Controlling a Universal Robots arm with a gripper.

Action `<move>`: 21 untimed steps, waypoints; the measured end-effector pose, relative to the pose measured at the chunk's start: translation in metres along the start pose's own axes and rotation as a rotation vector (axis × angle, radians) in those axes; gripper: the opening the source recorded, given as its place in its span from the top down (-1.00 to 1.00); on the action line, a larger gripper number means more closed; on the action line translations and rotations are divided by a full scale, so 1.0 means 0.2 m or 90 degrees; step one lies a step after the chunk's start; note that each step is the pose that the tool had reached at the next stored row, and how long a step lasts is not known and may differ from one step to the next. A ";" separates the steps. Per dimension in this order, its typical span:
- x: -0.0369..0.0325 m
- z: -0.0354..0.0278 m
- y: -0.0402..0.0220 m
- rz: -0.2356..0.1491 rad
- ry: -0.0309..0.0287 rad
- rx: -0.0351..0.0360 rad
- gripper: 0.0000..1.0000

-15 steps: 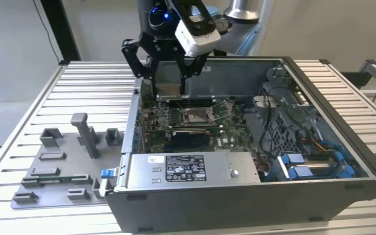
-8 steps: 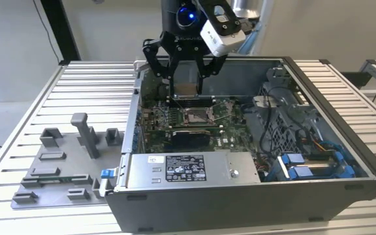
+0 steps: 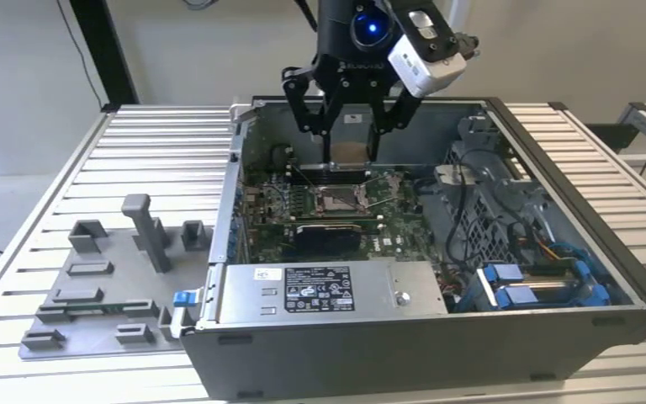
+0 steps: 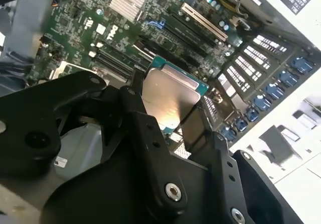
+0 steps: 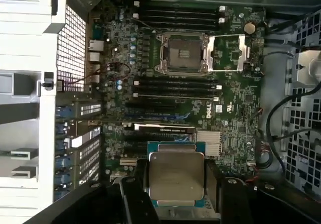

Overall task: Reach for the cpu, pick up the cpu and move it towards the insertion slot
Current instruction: 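Pick up the cpu and move it towards the insertion slot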

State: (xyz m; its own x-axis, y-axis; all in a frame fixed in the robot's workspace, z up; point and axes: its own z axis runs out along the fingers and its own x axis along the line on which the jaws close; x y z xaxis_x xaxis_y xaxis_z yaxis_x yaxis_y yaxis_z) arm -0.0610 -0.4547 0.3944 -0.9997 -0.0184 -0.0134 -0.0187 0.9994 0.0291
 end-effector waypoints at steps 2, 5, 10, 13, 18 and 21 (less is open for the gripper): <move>-0.007 0.002 0.000 0.008 -0.0003 0.0000 1.00; -0.011 0.007 0.000 0.029 -0.0009 0.0004 1.00; -0.016 0.008 0.003 0.041 -0.0012 0.0007 1.00; -0.016 0.008 0.003 0.042 -0.0012 0.0006 1.00; -0.021 0.010 0.039 0.044 -0.0013 0.0011 1.00; -0.026 0.013 0.100 0.044 -0.0014 0.0016 1.00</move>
State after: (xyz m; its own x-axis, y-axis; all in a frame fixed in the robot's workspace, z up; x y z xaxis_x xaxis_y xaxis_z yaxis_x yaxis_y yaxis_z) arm -0.0561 -0.4345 0.3924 -0.9986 0.0502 -0.0135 0.0499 0.9984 0.0276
